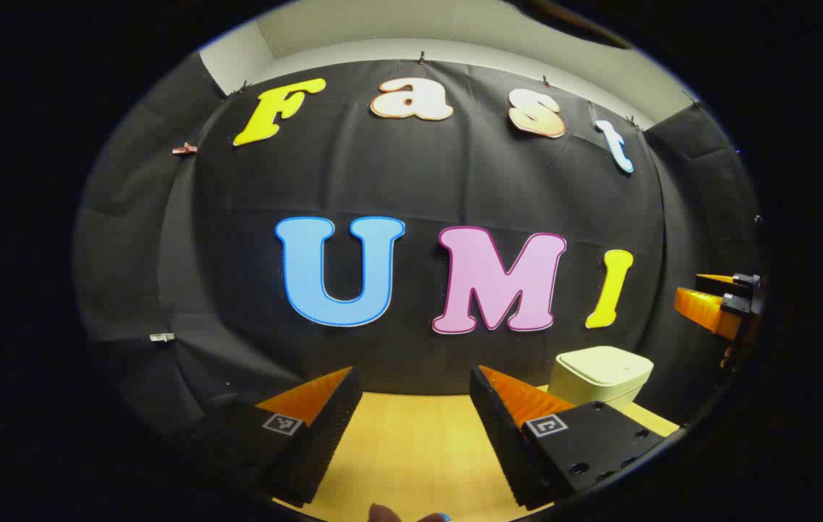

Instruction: Press the lid of the desktop garbage bin to open it, pick up the crumpled paper on the desktop and throw it into the bin, then pick up the pop can on the desktop and drop it into the bin, and finally close the garbage bin lid.

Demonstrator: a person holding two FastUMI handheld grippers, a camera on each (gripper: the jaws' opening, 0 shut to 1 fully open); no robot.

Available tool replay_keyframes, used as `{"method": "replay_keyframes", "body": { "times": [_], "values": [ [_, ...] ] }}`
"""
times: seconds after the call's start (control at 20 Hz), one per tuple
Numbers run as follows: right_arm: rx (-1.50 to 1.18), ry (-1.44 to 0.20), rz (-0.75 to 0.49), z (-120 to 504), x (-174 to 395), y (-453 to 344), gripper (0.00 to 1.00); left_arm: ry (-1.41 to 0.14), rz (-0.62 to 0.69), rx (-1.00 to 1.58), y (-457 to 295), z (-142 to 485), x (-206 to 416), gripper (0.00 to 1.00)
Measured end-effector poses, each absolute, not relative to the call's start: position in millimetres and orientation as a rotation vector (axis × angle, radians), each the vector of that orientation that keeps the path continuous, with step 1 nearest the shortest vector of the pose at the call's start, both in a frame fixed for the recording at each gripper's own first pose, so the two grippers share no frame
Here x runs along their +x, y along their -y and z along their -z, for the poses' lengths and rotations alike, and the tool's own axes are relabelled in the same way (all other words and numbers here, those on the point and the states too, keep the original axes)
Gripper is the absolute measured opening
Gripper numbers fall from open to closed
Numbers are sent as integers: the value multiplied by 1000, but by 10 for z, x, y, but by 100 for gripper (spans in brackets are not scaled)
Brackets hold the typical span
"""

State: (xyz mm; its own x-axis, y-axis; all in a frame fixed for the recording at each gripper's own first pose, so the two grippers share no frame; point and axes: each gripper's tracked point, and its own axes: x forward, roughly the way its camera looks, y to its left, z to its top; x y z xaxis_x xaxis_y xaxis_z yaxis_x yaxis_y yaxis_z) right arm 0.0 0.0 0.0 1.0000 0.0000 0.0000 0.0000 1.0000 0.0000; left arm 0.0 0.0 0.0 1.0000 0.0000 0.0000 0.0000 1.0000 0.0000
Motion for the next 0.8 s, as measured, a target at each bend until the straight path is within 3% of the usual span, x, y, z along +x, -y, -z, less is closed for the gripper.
{"method": "replay_keyframes", "body": {
  "times": [0.8],
  "values": [
    [20, -1, -14, 68, 13, 26, 96, 10, 52, 20, 391, -67, 206, 95]
  ]
}}
